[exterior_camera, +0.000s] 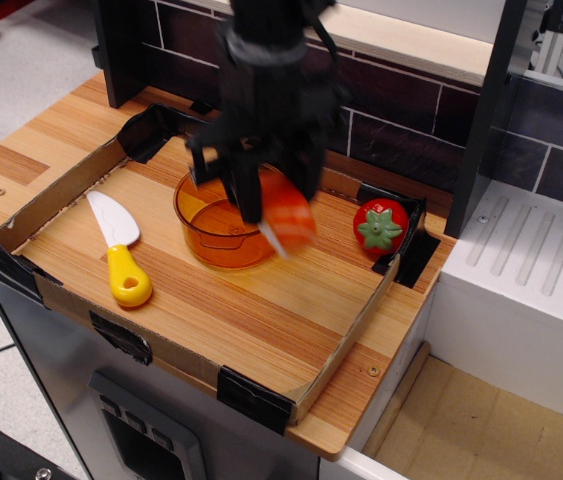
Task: Take sushi out of pot
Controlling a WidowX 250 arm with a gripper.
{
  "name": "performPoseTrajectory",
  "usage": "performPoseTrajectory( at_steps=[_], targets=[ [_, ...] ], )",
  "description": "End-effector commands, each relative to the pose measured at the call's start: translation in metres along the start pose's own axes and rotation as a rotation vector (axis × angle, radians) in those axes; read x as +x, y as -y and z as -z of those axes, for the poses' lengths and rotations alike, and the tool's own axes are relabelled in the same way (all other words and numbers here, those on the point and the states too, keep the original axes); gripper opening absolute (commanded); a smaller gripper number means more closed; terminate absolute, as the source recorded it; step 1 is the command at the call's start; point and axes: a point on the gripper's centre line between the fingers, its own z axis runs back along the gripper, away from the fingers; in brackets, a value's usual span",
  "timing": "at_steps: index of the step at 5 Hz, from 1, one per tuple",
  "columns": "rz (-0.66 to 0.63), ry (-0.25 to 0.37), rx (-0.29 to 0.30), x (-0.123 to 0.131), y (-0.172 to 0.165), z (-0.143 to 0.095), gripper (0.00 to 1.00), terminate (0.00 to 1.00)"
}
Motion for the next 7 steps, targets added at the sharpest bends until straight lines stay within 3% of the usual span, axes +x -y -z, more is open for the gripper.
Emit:
performPoseTrajectory(
  at_steps=[1,4,5,7],
  targets=[
    [0.126,0.018,-0.014,-0.028,-0.014,0.009,0.00,0.00],
    [0.211,0.073,0.039,-0.021,-0.019,0.046,0.00,0.00],
    [0.226,0.078,0.059,-0.020,-0.023,0.054,1.00,0.00],
    [0.166,0.070,-0.024,-0.015,-0.023,0.021,1.00,0.00]
  ],
)
